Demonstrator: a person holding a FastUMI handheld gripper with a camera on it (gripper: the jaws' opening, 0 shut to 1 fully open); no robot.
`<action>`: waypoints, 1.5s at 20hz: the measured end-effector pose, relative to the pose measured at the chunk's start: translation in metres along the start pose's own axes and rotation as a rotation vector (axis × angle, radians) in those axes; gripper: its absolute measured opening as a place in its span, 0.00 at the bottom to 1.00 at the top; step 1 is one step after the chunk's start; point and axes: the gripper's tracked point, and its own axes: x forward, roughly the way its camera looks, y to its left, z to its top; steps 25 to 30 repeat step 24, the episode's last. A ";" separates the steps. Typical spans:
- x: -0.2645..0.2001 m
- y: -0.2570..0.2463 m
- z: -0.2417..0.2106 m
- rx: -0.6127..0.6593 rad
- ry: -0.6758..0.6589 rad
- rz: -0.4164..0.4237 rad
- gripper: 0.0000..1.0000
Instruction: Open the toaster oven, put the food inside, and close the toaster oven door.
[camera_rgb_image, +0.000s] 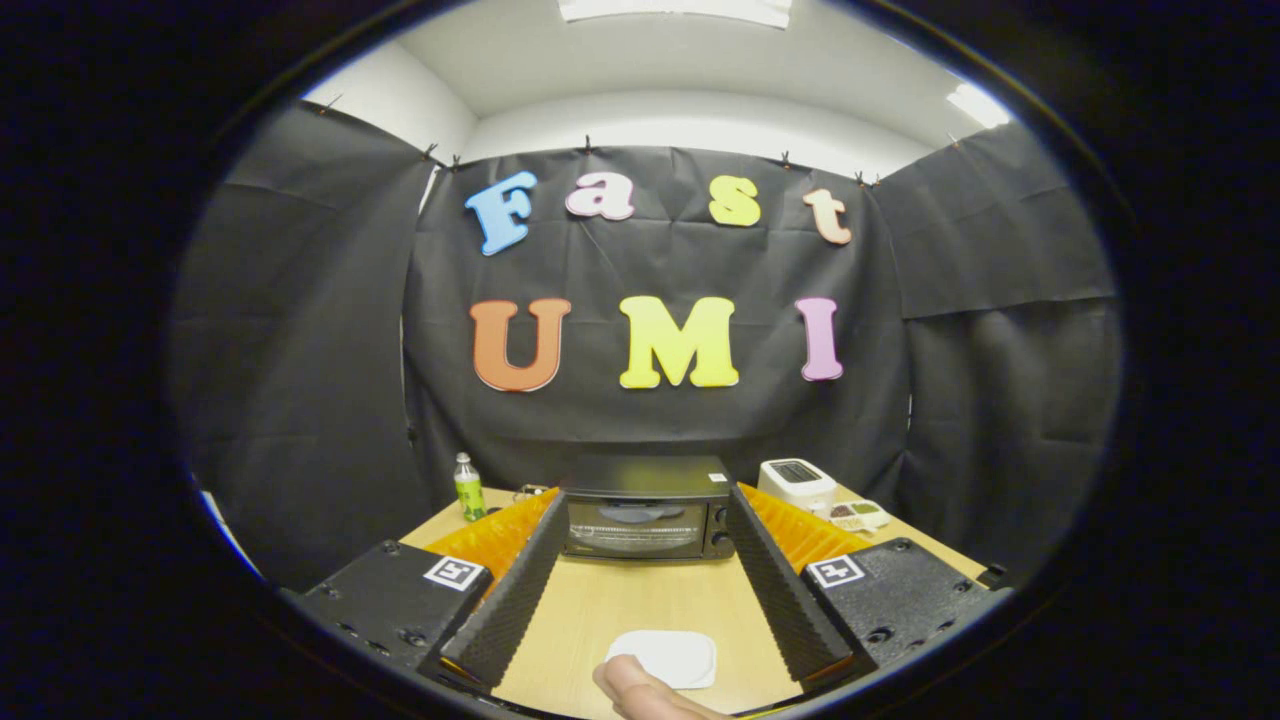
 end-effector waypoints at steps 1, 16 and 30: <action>-0.010 -0.003 0.005 -0.011 -0.016 -0.013 1.00; -0.039 -0.003 -0.050 0.017 0.061 0.020 1.00; -0.033 -0.017 -0.063 0.035 0.096 -0.002 1.00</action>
